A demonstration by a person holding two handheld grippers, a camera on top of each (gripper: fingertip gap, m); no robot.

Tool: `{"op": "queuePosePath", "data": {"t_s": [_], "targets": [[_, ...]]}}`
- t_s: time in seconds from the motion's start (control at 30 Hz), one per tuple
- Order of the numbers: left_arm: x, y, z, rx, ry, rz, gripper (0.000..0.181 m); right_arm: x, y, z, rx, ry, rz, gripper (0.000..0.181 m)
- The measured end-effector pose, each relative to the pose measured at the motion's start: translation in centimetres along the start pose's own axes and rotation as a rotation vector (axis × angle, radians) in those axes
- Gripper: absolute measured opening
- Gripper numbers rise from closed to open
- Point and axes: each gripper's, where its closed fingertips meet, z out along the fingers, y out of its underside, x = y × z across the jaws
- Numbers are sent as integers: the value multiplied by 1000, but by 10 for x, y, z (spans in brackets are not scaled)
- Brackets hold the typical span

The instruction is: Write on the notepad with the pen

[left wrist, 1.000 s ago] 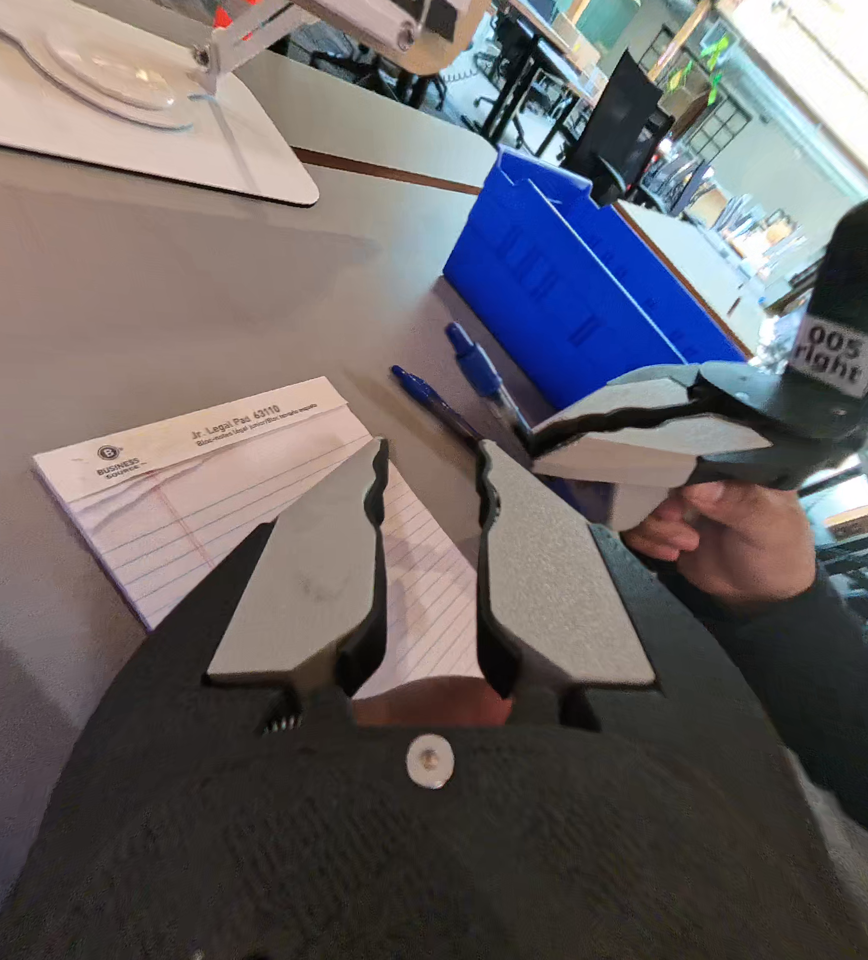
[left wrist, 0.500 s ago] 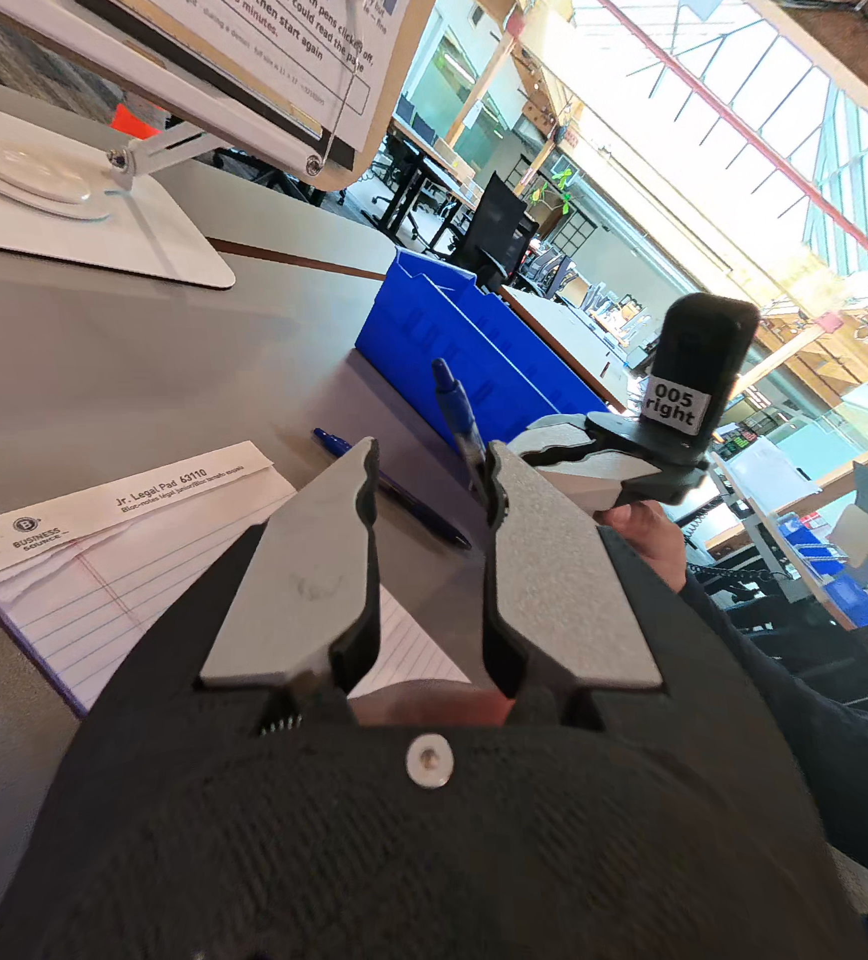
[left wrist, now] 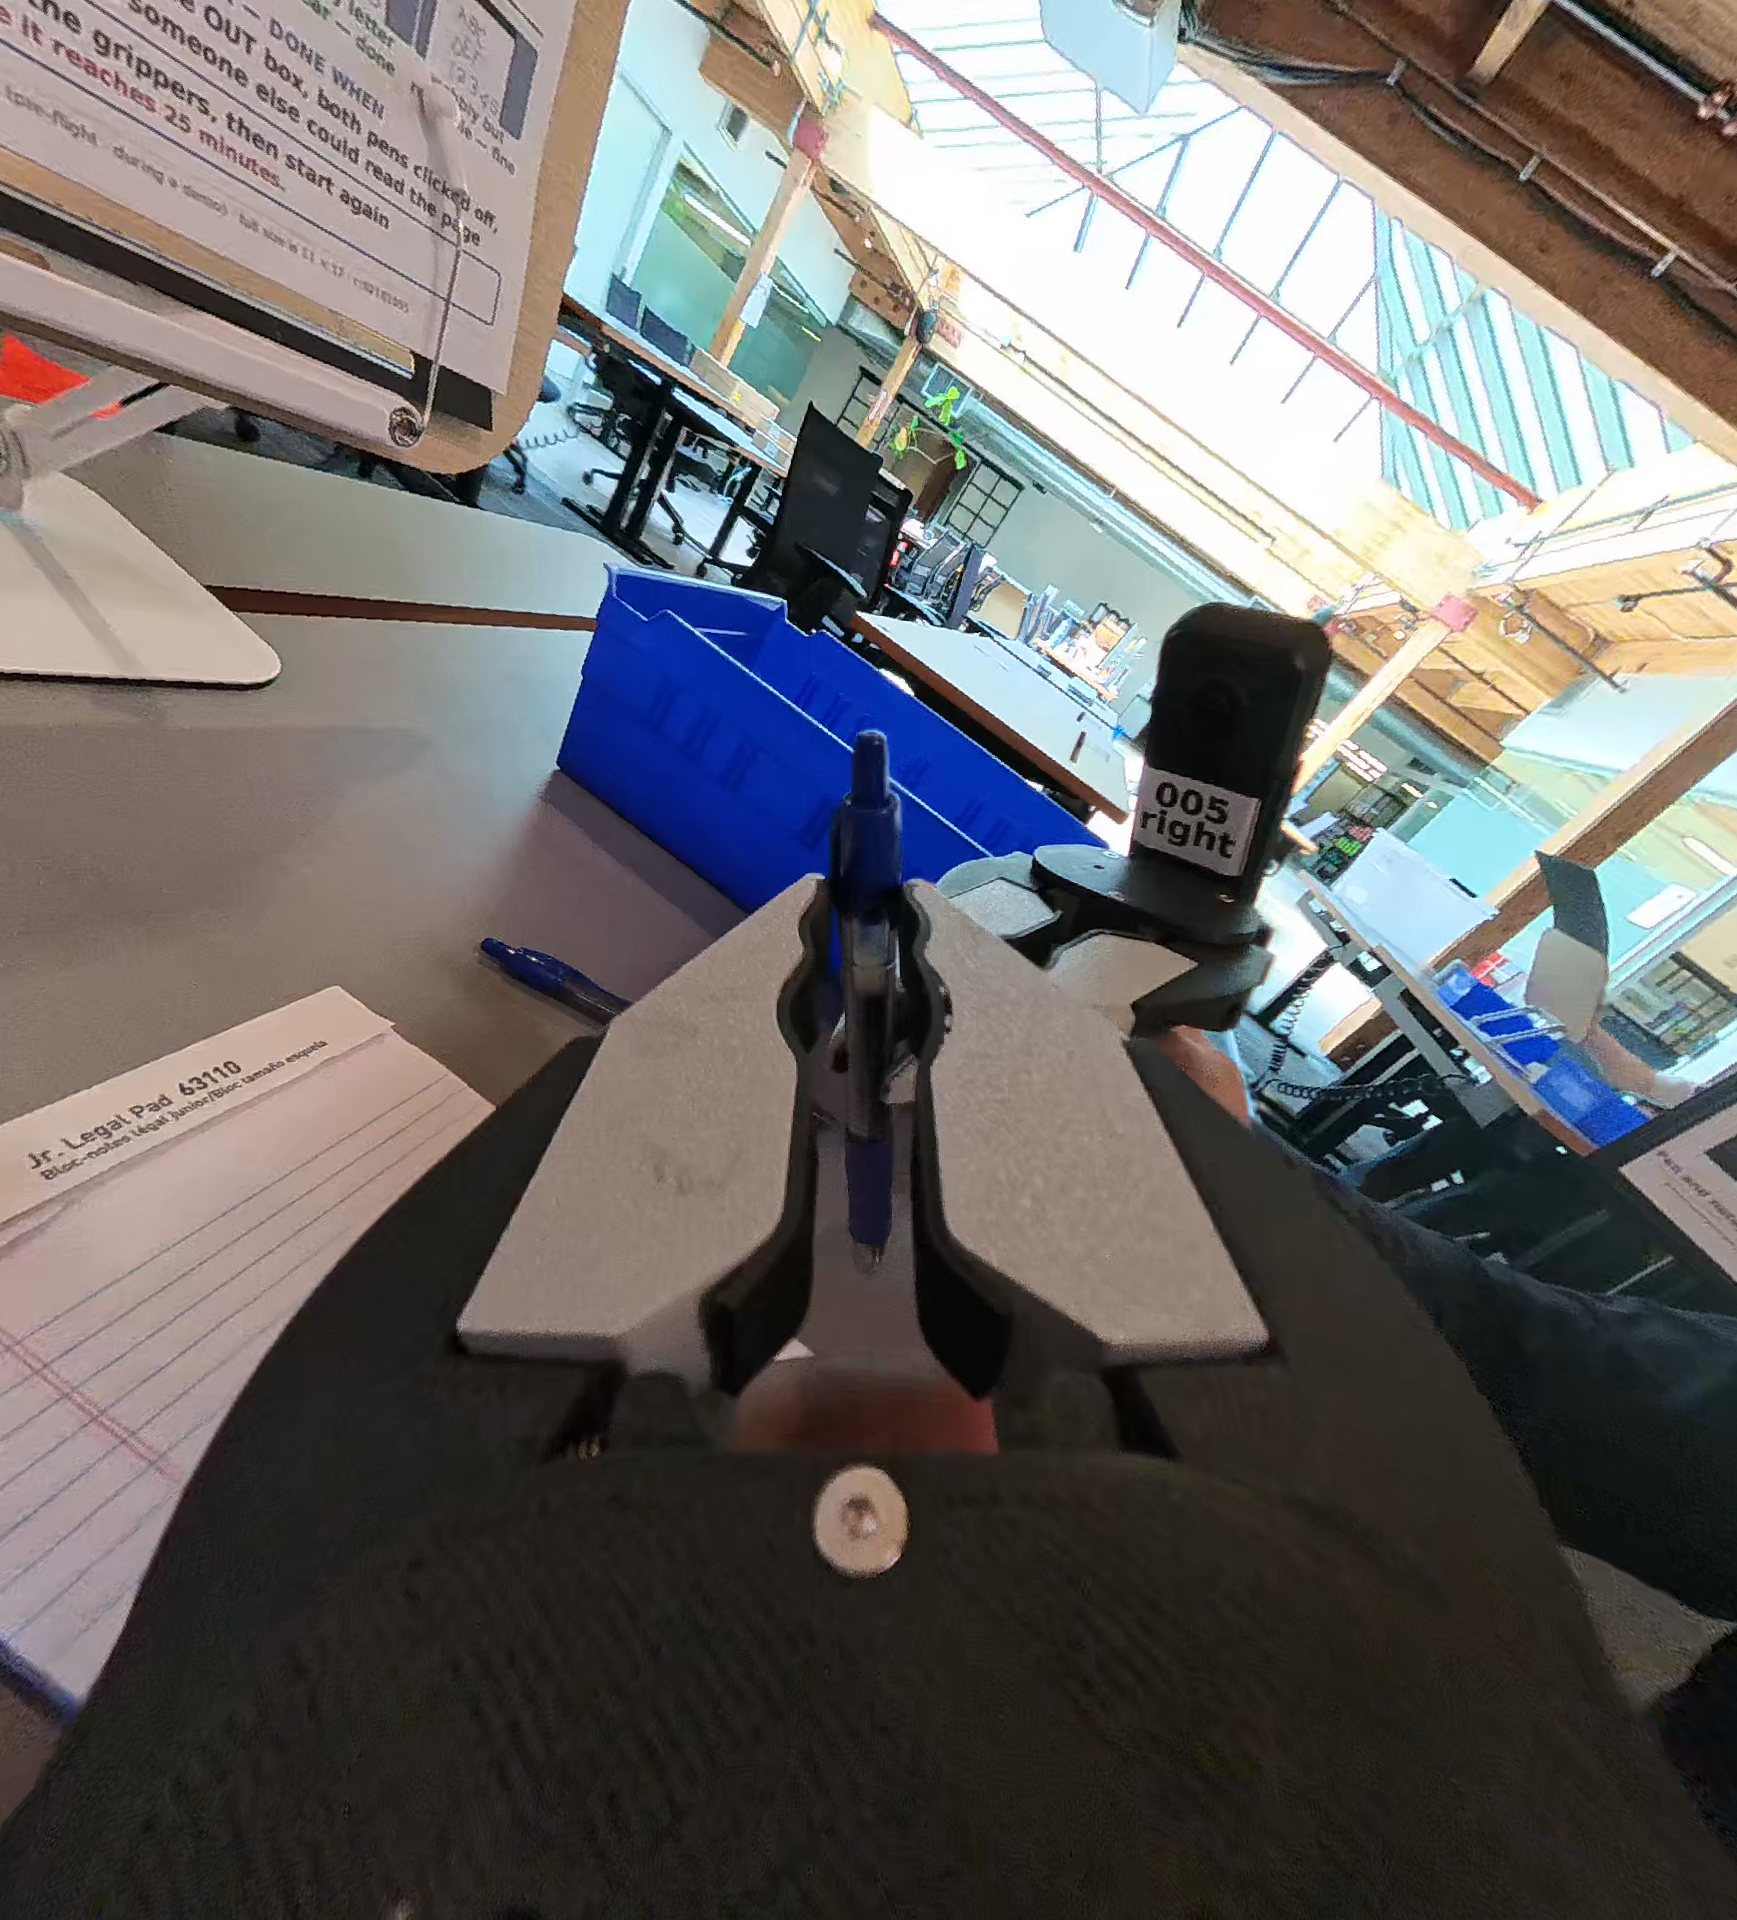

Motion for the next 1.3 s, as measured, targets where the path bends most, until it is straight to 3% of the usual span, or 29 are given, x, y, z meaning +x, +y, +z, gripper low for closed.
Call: {"op": "queuePosePath", "data": {"t_s": [0.2, 0.3, 0.4, 0.63, 0.77, 0.93, 1.13, 1.3], "targets": [[-5, 4, 2, -31, -91, 102, 9, 8, 6, 2, -35, 91, -91, 6], [-7, 5, 2, -39, -138, 133, 9, 16, 10, 4, -78, 211, -207, 22], [-8, 6, 3, -41, -175, 140, 9, 24, 16, 7, -136, 335, -318, 26], [1, 8, 7, -43, -210, 131, 10, 28, 28, 15, -228, 446, -446, 9], [14, -4, 1, 7, -156, 135, 10, 22, 14, 8, -122, 344, -330, 4], [11, -11, -9, 19, -166, 173, 7, 13, -26, -19, 131, 169, -122, 4], [33, 15, 4, -103, 27, 116, 12, -9, -61, -48, 361, -80, -2, 4], [56, 26, 10, -133, 158, 128, 16, -25, -66, -51, 396, -217, 38, 4]]}}
